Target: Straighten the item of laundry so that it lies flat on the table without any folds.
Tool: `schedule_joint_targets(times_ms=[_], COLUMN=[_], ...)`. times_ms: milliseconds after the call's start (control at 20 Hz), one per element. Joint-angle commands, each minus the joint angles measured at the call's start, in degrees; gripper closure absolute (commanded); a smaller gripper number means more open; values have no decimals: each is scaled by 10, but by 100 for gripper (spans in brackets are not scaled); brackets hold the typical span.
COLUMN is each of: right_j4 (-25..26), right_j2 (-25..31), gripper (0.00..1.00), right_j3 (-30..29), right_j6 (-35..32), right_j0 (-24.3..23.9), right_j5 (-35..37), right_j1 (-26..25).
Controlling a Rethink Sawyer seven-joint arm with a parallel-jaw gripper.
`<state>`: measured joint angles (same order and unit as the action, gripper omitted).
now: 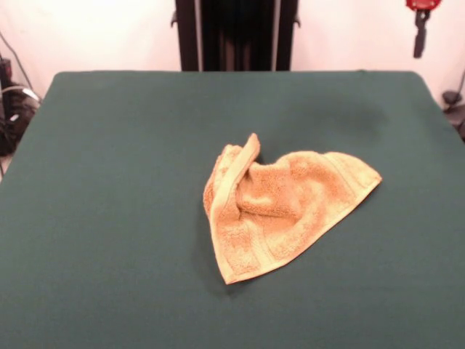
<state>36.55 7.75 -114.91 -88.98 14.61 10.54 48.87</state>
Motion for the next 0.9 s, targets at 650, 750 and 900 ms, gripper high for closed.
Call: schedule_joint_targets(times_ms=[650, 750, 900], right_j4=[-9, -8, -5], right_j2=[118, 120, 135], gripper=[0, 0, 0], right_j3=[183, 198, 212], right_j6=[61, 66, 84], right_j0=[-95, -101, -116], right_j5=[181, 193, 207], right_j1=[-74, -78, -82])
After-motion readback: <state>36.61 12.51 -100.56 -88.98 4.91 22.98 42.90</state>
